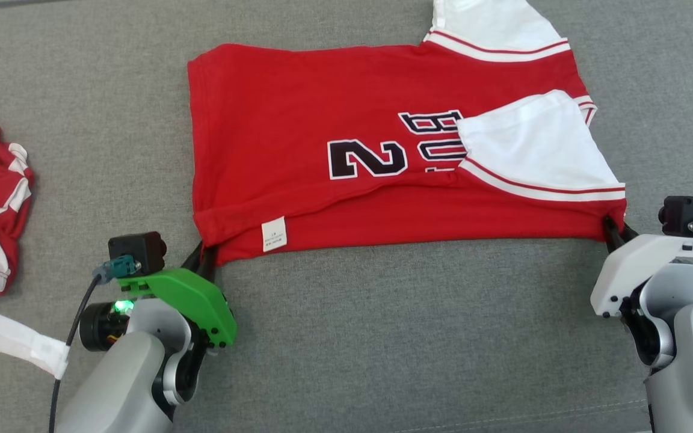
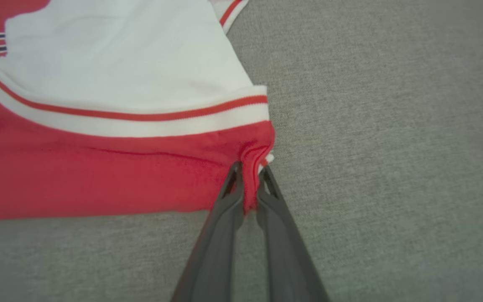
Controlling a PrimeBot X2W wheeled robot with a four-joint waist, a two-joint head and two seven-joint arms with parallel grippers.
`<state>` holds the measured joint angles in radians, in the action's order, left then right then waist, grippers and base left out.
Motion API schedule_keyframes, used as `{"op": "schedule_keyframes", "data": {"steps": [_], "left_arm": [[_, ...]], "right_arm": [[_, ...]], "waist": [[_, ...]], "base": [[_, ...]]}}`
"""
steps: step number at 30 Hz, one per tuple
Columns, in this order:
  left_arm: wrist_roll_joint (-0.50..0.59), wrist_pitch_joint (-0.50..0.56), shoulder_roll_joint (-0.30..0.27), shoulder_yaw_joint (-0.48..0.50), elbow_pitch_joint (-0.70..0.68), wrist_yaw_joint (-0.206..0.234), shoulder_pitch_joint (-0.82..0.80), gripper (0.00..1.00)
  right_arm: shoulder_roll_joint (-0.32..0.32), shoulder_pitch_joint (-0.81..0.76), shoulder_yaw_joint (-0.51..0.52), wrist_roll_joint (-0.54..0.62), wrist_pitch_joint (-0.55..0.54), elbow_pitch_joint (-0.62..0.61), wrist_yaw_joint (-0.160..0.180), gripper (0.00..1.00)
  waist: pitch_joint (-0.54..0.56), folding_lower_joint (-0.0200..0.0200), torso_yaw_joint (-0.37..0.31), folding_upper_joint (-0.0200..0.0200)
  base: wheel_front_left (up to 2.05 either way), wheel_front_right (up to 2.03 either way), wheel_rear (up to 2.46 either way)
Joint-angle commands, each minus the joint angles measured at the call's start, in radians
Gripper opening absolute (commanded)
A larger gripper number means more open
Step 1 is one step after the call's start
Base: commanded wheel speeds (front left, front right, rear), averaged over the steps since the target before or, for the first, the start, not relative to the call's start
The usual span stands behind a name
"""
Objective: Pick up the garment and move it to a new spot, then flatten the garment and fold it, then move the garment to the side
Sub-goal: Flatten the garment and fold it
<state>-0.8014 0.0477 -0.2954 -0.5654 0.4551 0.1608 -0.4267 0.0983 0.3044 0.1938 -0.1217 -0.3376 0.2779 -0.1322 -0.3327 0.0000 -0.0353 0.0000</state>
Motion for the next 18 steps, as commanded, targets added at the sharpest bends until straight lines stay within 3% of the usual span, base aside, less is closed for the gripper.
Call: {"op": "schedule_keyframes", "data": {"steps": [1,10,15,16,17,18], "left_arm": [[-0.010,0.006,-0.010,-0.008,-0.001,-0.002,0.052,0.00],[-0.038,0.061,-0.088,-0.001,-0.179,0.055,0.193,0.00],[-0.076,0.117,-0.104,0.003,-0.237,0.089,0.267,0.02],[-0.079,0.121,-0.105,0.003,-0.243,0.093,0.274,0.37],[-0.081,0.125,-0.107,0.004,-0.247,0.103,0.281,0.98],[-0.085,0.127,-0.107,0.004,-0.248,0.107,0.286,1.00]], "right_arm": [[0.003,-0.030,0.009,-0.008,-0.002,-0.023,0.003,0.00],[-0.016,-0.222,0.037,-0.030,-0.099,-0.211,0.003,0.00],[-0.033,-0.294,0.054,-0.043,-0.138,-0.243,0.003,0.00],[-0.034,-0.298,0.054,-0.044,-0.142,-0.244,0.003,0.10],[-0.037,-0.304,0.054,-0.047,-0.146,-0.242,0.003,0.55],[-0.039,-0.304,0.055,-0.047,-0.144,-0.240,0.003,1.00]], "waist": [[0.044,0.0000,-0.003,0.0000],[0.145,0.0000,-0.019,0.0000],[0.160,0.0000,-0.017,0.0000],[0.161,0.0000,-0.017,0.0000],[0.162,0.0000,-0.016,0.0000],[0.163,0.0000,-0.016,0.0000]], "base": [[0.00,0.00,0.00],[0.00,0.00,0.00],[0.00,0.00,0.00],[0.00,0.00,0.00],[0.00,0.00,0.00],[0.00,0.00,0.00]]}}
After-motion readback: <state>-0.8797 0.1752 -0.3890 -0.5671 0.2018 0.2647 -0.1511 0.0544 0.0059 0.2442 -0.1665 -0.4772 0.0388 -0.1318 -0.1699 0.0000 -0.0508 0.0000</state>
